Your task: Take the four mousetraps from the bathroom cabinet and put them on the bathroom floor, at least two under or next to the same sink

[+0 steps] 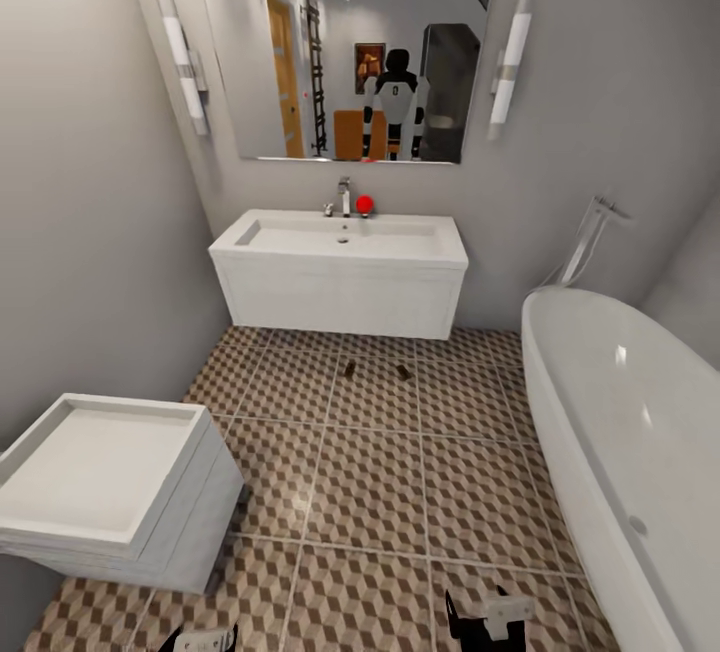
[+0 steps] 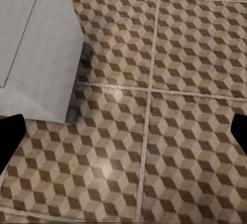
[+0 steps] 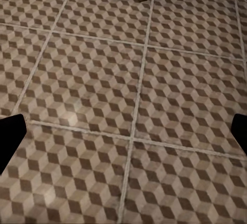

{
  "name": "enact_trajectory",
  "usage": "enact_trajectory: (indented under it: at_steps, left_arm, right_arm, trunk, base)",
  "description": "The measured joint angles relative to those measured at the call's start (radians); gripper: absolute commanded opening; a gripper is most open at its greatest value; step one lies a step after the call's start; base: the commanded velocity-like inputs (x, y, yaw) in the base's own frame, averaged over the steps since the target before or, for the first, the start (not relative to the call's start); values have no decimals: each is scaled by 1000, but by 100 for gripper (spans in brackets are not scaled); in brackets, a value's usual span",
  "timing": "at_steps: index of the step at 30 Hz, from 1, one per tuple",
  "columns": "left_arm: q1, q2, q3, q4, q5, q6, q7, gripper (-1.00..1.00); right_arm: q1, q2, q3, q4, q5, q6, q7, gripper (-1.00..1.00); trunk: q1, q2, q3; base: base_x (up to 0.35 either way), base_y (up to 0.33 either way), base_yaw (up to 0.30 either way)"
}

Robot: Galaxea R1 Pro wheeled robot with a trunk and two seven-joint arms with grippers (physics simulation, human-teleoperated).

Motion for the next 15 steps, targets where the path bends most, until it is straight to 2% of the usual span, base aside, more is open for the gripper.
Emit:
enact_trajectory:
  at_steps: [15]
  left_arm:
    - [0,0,-1,0,0,1,0,100]
  right_arm:
    - [0,0,1,0,0,0,0,100]
  trunk:
    - [0,0,-8]
  base:
    - [-8,0,264]
